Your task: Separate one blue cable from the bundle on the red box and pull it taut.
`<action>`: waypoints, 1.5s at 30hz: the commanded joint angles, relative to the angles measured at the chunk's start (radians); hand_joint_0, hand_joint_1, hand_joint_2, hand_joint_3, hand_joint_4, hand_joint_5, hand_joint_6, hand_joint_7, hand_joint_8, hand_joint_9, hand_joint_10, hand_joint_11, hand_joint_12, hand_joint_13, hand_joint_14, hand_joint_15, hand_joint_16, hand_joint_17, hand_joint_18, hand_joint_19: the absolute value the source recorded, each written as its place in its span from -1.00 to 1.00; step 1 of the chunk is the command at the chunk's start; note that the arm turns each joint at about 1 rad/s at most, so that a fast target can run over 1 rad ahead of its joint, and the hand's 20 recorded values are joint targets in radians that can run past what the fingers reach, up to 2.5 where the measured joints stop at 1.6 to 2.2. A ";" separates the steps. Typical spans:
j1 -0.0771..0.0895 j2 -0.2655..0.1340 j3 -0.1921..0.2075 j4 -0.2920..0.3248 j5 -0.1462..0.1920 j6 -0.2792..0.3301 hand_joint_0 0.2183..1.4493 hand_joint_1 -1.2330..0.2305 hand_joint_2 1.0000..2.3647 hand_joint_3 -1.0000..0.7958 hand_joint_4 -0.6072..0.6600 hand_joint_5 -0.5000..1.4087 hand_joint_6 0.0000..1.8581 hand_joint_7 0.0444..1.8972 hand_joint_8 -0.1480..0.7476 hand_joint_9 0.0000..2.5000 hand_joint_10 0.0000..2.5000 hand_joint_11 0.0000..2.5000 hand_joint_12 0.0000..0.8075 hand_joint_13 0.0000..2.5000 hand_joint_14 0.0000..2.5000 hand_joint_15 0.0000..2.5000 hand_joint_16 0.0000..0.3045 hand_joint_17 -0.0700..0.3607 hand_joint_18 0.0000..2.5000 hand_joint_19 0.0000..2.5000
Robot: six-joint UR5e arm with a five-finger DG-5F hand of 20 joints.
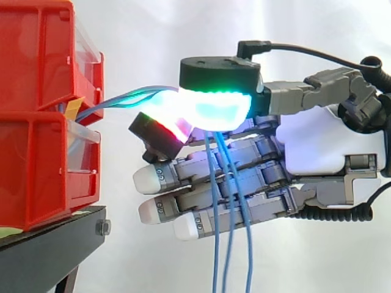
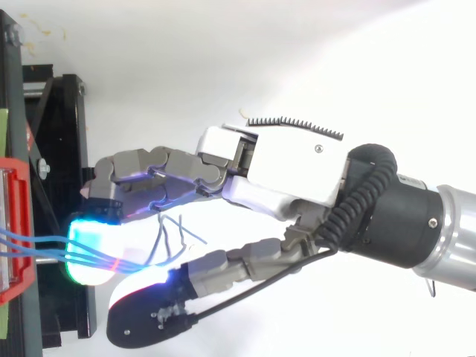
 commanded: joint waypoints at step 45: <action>-0.001 0.000 0.001 -0.001 -0.014 0.006 -0.16 -0.52 -0.98 -0.26 0.21 -0.61 -0.46 0.34 -0.07 -0.54 -0.99 -0.76 -0.16 -0.72 -1.00 -0.91 -0.69 -0.19 -0.68 -0.74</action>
